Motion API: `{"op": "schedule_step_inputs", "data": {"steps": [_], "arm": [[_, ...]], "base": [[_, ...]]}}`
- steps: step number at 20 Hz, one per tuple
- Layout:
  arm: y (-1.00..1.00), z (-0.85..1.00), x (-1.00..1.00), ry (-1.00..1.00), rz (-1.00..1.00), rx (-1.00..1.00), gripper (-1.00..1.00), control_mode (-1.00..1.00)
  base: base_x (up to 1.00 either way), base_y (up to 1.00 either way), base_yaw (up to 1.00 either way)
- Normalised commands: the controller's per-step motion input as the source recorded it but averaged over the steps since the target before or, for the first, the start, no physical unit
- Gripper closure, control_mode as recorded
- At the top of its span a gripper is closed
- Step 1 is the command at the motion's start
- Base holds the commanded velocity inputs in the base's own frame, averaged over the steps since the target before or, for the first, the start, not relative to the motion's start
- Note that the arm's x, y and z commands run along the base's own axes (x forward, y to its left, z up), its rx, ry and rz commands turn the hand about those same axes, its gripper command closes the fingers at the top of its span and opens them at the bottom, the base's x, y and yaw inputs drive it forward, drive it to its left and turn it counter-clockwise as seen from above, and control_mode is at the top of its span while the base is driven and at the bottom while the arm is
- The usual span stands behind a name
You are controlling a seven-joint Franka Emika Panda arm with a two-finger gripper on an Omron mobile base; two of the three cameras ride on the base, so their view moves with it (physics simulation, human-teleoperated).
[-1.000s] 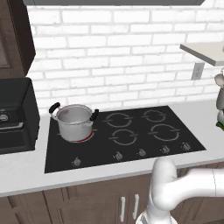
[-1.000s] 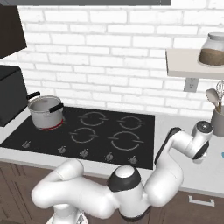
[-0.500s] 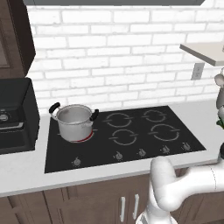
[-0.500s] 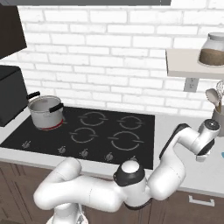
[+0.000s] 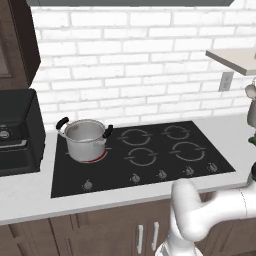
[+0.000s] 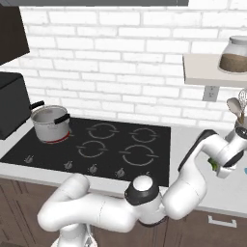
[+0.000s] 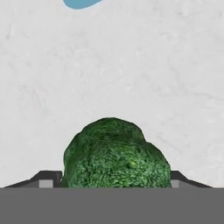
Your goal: Put the broccoli and lemon in the pot. Retrieve the spatula and lightly stir the vegetables in the pot.
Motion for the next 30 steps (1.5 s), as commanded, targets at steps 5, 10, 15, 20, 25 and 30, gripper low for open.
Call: {"op": "schedule_step_inputs", "data": {"steps": [5, 10, 15, 20, 25, 30], "arm": [[1.00, 0.00, -0.57, -0.24, 0.10, -0.15, 1.00, -1.00], [1.00, 0.00, -0.75, -0.32, 0.09, -0.19, 1.00, -1.00], [1.00, 0.34, -0.66, -0.19, 0.13, -0.14, 1.00, -1.00], [1.00, 1.00, -0.13, 0.00, 0.24, 0.00, 1.00, -1.00], [1.00, 1.00, 0.00, 0.10, 0.31, 0.00, 1.00, -1.00], [1.00, 0.96, 0.00, 0.11, 0.32, -0.07, 1.00, -1.00]], "base": [[0.00, 0.00, 0.00], [0.00, 0.00, 0.00], [0.00, 0.00, 0.00], [0.00, 0.00, 0.00], [0.00, 0.00, 0.00], [0.00, 0.00, 0.00]]}}
